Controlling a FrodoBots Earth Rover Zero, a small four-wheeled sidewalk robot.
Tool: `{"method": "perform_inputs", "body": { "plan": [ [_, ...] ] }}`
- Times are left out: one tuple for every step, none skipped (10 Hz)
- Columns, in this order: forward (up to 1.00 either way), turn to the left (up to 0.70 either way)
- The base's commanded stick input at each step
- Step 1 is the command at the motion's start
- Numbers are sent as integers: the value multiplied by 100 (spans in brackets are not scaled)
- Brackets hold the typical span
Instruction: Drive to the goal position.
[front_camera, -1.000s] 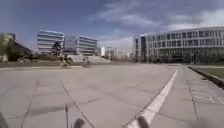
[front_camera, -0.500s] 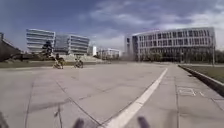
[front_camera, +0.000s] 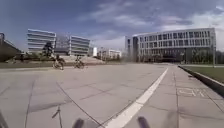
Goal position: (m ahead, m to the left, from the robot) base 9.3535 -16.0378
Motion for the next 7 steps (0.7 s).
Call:
{"method": "perform_inputs", "body": {
  "plan": [
    [70, 0],
    [70, 0],
    [70, -4],
    [70, -31],
    [70, -35],
    [70, -35],
    [70, -35]
  ]
}}
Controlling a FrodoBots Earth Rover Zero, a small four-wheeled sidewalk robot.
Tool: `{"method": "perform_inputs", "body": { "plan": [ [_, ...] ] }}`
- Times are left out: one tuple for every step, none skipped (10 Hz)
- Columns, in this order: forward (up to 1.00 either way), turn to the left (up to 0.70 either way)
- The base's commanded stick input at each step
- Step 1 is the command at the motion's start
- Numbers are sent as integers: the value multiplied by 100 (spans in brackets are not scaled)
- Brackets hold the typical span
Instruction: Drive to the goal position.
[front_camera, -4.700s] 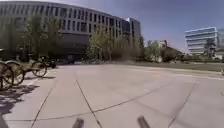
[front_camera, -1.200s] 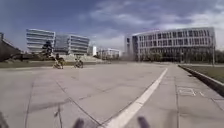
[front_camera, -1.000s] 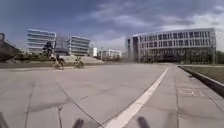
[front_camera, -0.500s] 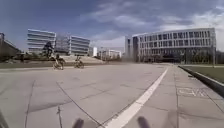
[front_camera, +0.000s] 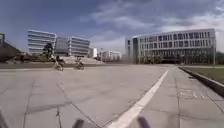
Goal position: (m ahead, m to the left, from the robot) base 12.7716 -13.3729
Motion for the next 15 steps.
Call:
{"method": "perform_inputs", "body": {
  "plan": [
    [70, -35],
    [70, -35],
    [70, -35],
    [70, -35],
    [70, -35],
    [70, -35],
    [70, -35],
    [70, -35],
    [70, -35],
    [70, -35],
    [70, -35],
    [70, -35],
    [70, -35],
    [70, -35],
    [70, -35]
  ]
}}
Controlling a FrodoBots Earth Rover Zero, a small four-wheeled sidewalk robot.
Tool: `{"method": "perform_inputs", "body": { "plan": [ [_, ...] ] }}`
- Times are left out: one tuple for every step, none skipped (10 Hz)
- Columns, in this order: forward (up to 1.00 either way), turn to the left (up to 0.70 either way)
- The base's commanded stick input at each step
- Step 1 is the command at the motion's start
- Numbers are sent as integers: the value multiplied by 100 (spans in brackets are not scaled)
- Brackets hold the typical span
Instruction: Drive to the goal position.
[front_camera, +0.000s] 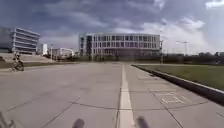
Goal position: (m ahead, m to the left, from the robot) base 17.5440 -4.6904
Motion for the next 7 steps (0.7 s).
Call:
{"method": "perform_inputs", "body": {
  "plan": [
    [70, -35],
    [70, -35],
    [70, -27],
    [70, 0],
    [70, 0],
    [70, 0],
    [70, 0]
  ]
}}
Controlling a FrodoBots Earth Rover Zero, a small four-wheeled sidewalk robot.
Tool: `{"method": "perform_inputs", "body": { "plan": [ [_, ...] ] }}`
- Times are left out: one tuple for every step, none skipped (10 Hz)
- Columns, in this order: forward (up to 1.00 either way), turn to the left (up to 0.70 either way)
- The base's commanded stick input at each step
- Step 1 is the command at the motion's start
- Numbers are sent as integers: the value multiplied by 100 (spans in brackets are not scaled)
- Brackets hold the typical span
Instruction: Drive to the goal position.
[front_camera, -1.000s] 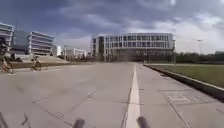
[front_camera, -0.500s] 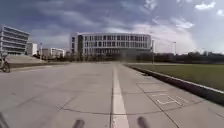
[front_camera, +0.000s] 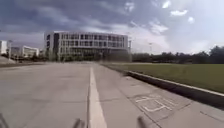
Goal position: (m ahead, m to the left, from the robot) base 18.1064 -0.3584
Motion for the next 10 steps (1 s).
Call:
{"method": "perform_inputs", "body": {
  "plan": [
    [70, 2],
    [70, 24],
    [70, 34],
    [70, 35],
    [70, 35],
    [70, 35],
    [70, 35],
    [70, 31],
    [70, 14],
    [70, 0]
  ]
}}
